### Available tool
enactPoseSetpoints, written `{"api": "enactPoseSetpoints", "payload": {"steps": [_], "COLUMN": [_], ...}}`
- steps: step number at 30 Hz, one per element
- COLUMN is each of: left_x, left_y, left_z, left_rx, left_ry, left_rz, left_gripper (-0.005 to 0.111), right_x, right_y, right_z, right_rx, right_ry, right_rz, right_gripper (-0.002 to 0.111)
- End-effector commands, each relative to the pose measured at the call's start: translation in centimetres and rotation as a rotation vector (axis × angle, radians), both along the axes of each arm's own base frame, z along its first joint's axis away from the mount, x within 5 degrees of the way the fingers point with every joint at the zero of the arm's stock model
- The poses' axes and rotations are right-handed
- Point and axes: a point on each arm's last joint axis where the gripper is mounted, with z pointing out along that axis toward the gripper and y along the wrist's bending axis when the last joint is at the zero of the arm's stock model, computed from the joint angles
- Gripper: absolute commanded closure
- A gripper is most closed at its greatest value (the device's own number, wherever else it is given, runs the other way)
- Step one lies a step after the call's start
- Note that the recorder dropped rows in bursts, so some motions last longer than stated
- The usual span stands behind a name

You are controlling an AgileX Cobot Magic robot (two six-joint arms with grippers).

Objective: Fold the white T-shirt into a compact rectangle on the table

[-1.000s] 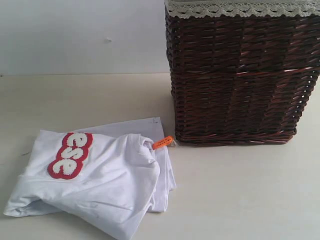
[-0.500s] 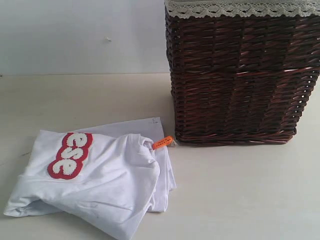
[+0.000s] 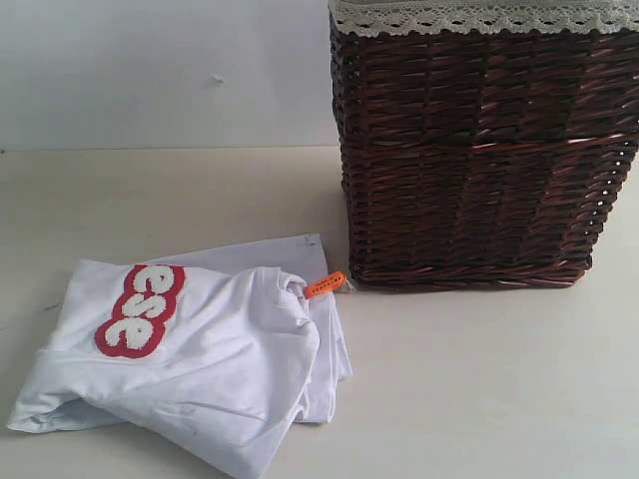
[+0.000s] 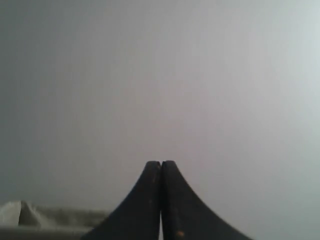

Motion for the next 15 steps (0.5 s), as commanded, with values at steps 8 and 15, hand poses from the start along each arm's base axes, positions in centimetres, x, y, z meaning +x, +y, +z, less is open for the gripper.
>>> {"api": "enactPoseSetpoints", "payload": {"steps": [8, 15], "left_x": [0.0, 0.0], "left_y": [0.0, 0.0], "left_z": [0.1, 0.1], "left_rx": [-0.004, -0.004], "left_ry": [-0.013, -0.013], "left_rz": [0.005, 0.005], "left_gripper": [0.107, 0.107], "right_x": [4.0, 4.3], "right_y": [-0.8, -1.0], "right_z": [-10.8, -12.6], "right_rx": [0.095, 0.118], "right_ry": [0.339, 0.516], "right_rz": [0.005, -0.023], "right_gripper": [0.108, 0.108]}}
